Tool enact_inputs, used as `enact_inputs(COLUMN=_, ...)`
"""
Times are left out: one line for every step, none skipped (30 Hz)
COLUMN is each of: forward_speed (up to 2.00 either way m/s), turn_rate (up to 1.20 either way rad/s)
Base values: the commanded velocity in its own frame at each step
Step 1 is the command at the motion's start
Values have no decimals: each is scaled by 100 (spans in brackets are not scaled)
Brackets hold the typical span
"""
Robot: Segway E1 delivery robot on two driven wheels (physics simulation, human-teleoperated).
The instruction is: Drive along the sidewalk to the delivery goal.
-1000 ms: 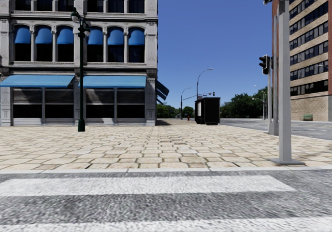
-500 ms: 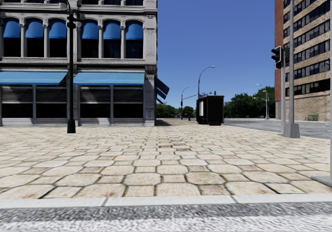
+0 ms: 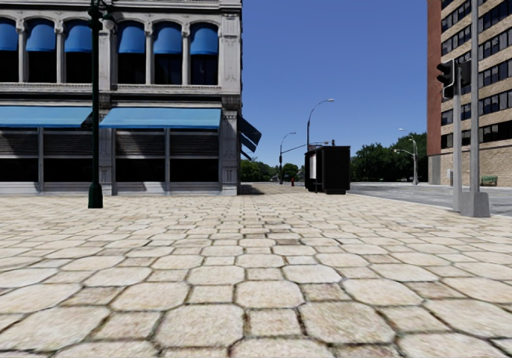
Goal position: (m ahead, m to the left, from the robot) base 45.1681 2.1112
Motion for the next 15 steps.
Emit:
enact_inputs(forward_speed=147, turn_rate=0)
enact_inputs(forward_speed=147, turn_rate=0)
enact_inputs(forward_speed=147, turn_rate=0)
enact_inputs(forward_speed=147, turn_rate=0)
enact_inputs(forward_speed=147, turn_rate=0)
enact_inputs(forward_speed=147, turn_rate=0)
enact_inputs(forward_speed=147, turn_rate=0)
enact_inputs(forward_speed=147, turn_rate=0)
enact_inputs(forward_speed=147, turn_rate=0)
enact_inputs(forward_speed=147, turn_rate=0)
enact_inputs(forward_speed=147, turn_rate=0)
enact_inputs(forward_speed=147, turn_rate=0)
enact_inputs(forward_speed=148, turn_rate=0)
enact_inputs(forward_speed=148, turn_rate=0)
enact_inputs(forward_speed=148, turn_rate=0)
